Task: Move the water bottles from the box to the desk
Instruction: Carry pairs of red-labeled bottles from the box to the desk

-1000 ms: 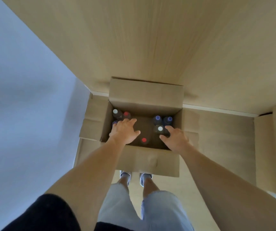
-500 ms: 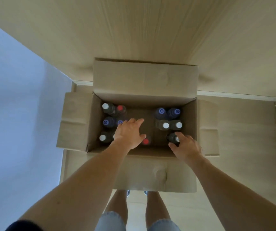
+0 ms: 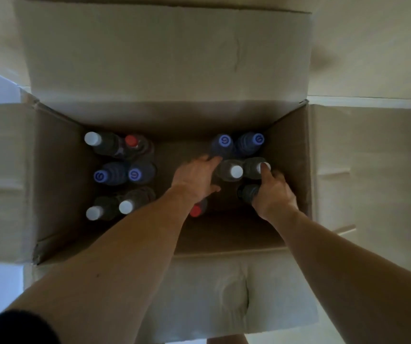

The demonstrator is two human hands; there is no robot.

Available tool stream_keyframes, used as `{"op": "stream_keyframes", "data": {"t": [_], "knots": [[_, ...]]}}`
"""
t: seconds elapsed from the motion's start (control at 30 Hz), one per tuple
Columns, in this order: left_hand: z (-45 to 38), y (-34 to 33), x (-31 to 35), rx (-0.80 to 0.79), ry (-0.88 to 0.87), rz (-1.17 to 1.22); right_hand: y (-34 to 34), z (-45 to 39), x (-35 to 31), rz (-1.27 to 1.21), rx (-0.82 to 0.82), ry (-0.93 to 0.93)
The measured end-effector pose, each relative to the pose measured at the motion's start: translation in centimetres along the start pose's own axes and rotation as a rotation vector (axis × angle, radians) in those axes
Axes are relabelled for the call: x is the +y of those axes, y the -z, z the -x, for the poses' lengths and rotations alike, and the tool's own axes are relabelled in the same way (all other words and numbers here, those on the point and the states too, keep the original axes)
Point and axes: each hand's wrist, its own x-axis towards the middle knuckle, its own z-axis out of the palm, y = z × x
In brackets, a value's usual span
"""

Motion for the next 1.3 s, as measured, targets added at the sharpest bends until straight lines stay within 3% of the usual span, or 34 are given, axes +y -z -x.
{"op": "stream_keyframes", "data": {"t": [0.23, 0.6, 0.77, 0.9, 1.3], "knots": [[-4.2, -2.5, 0.2, 0.003, -0.083, 0.065, -1.8, -2.3, -0.3, 0.009, 0.104, 0.019], [-4.3, -2.9, -0.1, 0.044, -0.168, 0.092, -1.4, -4.2, -0.5, 0.106, 0.254, 0.018], [-4.5, -3.0, 0.1, 0.027, -0.144, 0.151, -1.1, -4.2, -0.1, 0.150, 0.208, 0.023], [-3.6, -2.6, -0.8, 0.018, -0.116, 0.148, -1.7, -3.6, -0.3, 0.128, 0.261, 0.099], [-1.0, -1.1, -8.8, 0.018, 0.117, 0.081, -4.3, -3.2, -5.0, 0.147, 0.185, 0.215]]}}
